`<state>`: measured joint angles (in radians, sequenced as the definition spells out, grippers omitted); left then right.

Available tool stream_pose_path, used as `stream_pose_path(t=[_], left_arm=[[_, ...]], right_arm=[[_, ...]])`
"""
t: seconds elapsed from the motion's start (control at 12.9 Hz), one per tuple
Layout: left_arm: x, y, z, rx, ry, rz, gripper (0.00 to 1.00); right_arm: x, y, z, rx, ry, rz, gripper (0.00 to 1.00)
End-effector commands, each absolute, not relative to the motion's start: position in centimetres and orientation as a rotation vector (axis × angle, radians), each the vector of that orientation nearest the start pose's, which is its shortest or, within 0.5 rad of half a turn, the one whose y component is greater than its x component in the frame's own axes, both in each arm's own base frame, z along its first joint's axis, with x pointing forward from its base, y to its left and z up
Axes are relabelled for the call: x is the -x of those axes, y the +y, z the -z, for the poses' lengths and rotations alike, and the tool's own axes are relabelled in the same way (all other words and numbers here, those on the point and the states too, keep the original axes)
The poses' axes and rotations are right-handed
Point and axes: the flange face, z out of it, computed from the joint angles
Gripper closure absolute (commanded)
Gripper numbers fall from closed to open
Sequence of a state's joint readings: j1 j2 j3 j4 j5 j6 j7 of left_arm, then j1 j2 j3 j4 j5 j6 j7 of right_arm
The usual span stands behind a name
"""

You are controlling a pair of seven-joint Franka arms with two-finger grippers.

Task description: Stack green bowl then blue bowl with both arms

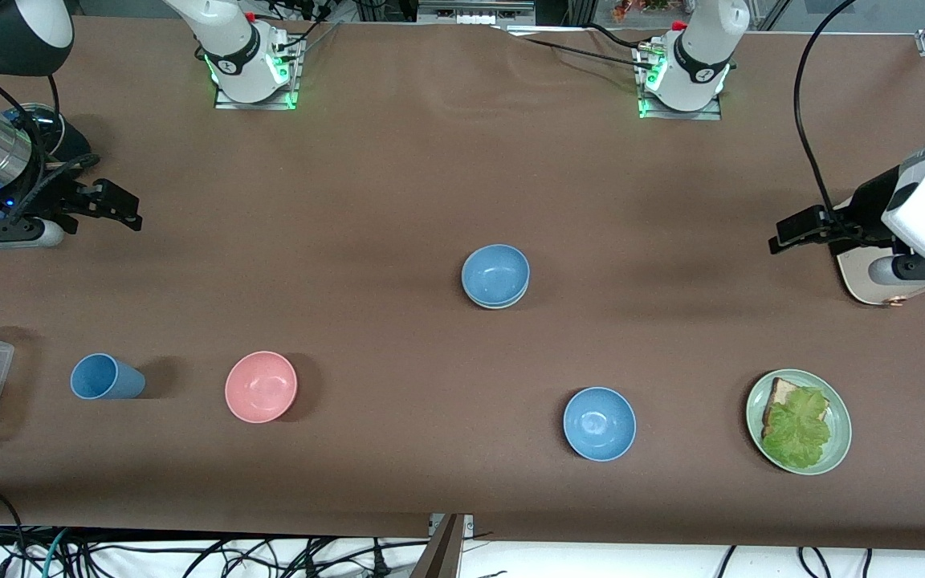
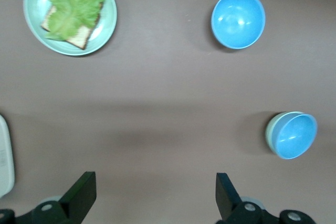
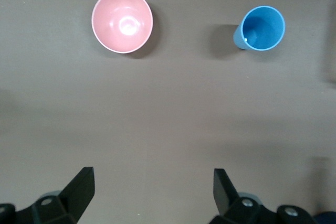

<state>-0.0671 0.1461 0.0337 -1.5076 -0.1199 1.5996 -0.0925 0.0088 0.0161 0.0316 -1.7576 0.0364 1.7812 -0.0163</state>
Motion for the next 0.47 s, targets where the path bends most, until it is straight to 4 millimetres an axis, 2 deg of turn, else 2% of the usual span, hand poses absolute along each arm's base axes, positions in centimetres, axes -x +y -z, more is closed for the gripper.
stream_pose_path(t=[0.0,0.39], left_arm=[[-58.57,-4.03,-58.33,3.203,-0.051,-0.101,0.0],[-58.13,-4.25,-58.49,3.2,-0.037,-0.13,0.0]], right_arm=[[-56.07,2.84,-54.71,3.083,-0.053,0.034,0.0],[-56.05,2.84,-54.76,3.083,-0.056,0.032,0.0]])
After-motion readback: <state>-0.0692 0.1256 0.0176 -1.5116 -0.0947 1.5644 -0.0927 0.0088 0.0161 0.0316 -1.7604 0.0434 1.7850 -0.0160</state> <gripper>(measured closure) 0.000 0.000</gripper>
